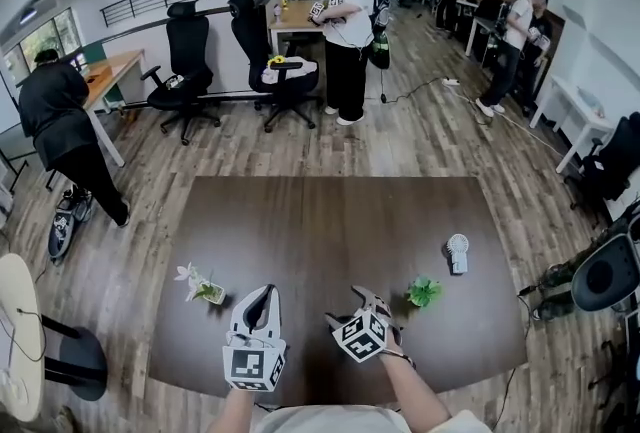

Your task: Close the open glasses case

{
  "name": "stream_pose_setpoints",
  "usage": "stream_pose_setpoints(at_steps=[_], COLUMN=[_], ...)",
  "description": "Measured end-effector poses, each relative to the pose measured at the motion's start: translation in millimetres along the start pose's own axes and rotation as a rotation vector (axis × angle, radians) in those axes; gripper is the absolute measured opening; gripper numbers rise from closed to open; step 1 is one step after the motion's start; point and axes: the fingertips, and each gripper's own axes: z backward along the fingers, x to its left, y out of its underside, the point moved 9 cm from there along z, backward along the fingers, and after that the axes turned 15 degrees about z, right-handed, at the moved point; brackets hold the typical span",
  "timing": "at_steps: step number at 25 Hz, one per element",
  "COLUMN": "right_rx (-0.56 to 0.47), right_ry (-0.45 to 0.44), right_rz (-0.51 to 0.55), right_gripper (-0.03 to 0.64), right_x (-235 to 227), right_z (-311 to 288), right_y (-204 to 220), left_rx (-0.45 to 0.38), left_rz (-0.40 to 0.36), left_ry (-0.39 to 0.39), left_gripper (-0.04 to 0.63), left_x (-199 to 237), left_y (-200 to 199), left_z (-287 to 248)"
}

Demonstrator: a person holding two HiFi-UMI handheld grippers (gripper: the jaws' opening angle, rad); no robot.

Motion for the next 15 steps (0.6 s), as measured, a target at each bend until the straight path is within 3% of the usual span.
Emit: stream_pose_setpoints(at_steps=[4,8,12,15], right_rx=[-0.169,-0.359,-0.537,-0.611], right_ry=[0.092,0.24,0.432,0.576], right_rz=[-0.191,-0.339,-0.416,-0.419], right_gripper=[0.383,0.376,0.364,0.362], right_x=[-35.3,-78.5,-113.5,-130.6], right_z=[39.7,92.4,152.5,193.6], right_y=[-8.3,-14.8,-18.5,-23.9], left_rx=[-0.006,-0.01,-0.045,-0.071], left_rz=[-0.005,-0.011,-0.013,-0.007], left_ry=[-0.009,-0.019,-0.033,-0.041], left_gripper=[0.002,0.003,0.003,0.003], left_x=[3.8,7.3,7.6,8.8], left_y=[-7.6,-17.6,-29.6,-42.4], left_z=[-9.9,-21.5,-29.1,-33.3])
